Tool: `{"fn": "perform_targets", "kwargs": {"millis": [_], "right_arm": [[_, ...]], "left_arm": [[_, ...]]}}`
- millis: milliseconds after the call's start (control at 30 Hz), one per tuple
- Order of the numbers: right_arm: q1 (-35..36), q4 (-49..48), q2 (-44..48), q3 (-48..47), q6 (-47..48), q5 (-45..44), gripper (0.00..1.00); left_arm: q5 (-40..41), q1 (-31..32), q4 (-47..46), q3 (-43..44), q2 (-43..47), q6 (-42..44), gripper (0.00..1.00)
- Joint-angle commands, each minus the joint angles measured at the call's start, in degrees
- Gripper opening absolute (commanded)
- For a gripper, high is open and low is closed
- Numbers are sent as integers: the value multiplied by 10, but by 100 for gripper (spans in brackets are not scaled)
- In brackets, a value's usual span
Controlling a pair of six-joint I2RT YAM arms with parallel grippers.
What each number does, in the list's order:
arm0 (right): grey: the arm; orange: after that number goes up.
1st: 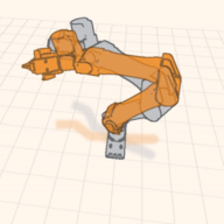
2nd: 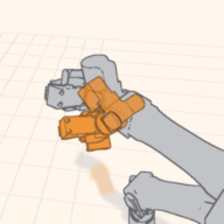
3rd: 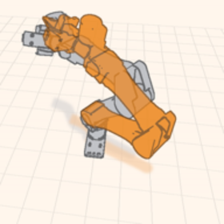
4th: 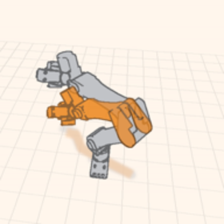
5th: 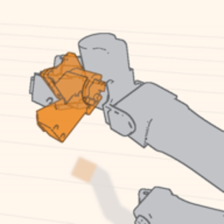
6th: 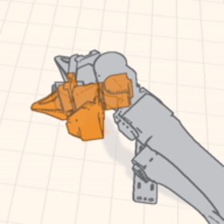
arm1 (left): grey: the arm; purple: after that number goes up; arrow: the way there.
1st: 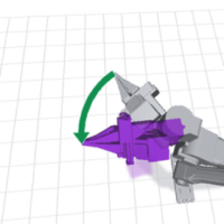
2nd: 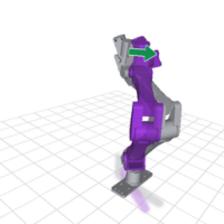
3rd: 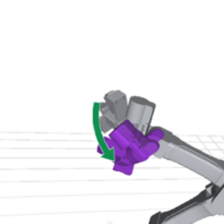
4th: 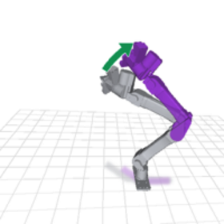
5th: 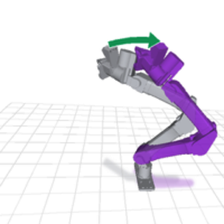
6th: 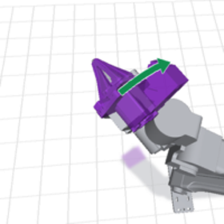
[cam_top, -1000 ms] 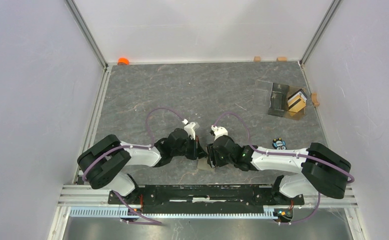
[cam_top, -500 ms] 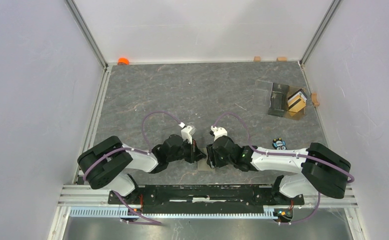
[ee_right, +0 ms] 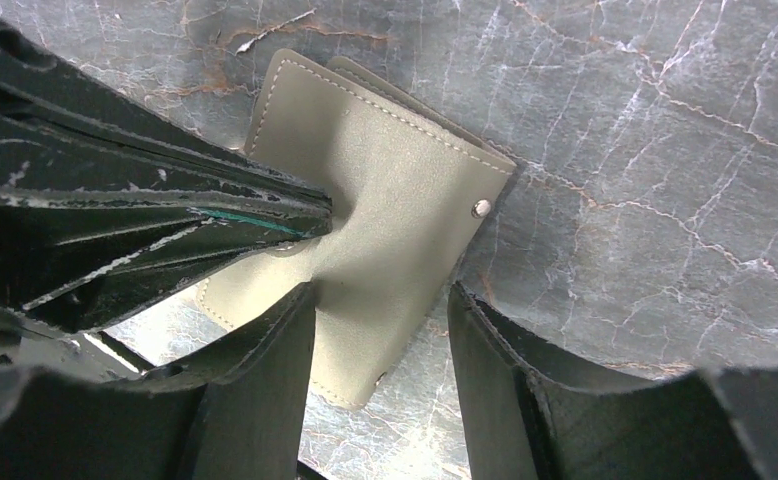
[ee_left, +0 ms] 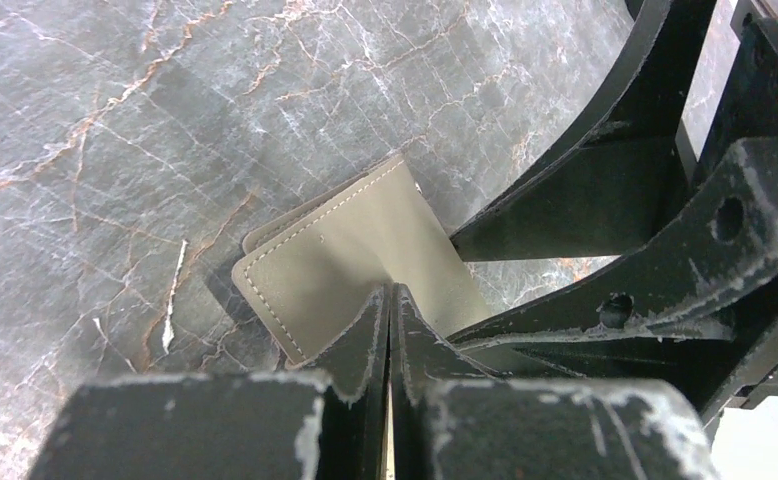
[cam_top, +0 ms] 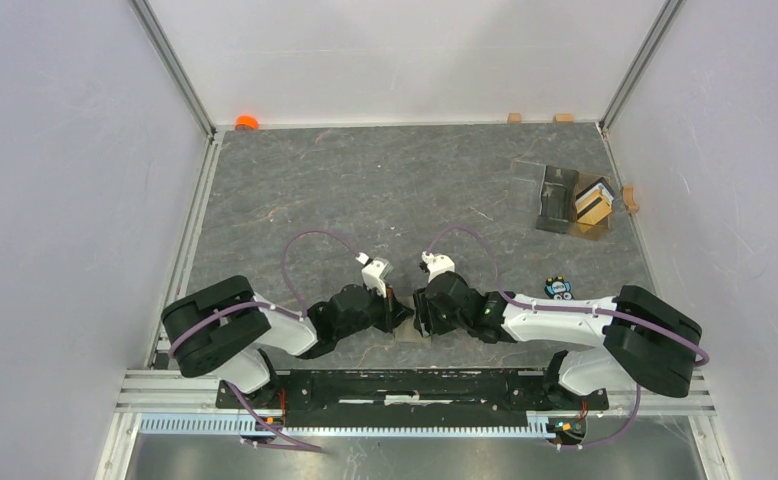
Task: Put the credit cards into the card holder
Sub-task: Close the card holder at the center of the board.
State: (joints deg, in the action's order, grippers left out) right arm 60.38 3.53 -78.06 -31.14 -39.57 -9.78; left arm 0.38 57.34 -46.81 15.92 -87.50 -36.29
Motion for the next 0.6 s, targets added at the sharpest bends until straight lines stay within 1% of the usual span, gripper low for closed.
{"fn": "perform_targets", "kwargs": {"millis": [0, 200, 333, 467, 567], "right_arm": [[0, 55, -1, 16, 13, -18, 57], [-8, 49, 11, 17, 19, -22, 58], [-16, 52, 12, 4, 25, -27, 58], [-23, 62, 20, -3, 29, -39, 57], [-25, 63, 30, -2, 30, -42, 58]], "left_arm": [[84, 39, 83, -55, -43, 49, 2], [163, 109, 39, -52, -90, 58, 2], [200, 128, -2, -64, -121, 47, 2], [251, 160, -11, -64, -149, 39, 2], [274, 169, -74, -84, -189, 24, 2]]}}
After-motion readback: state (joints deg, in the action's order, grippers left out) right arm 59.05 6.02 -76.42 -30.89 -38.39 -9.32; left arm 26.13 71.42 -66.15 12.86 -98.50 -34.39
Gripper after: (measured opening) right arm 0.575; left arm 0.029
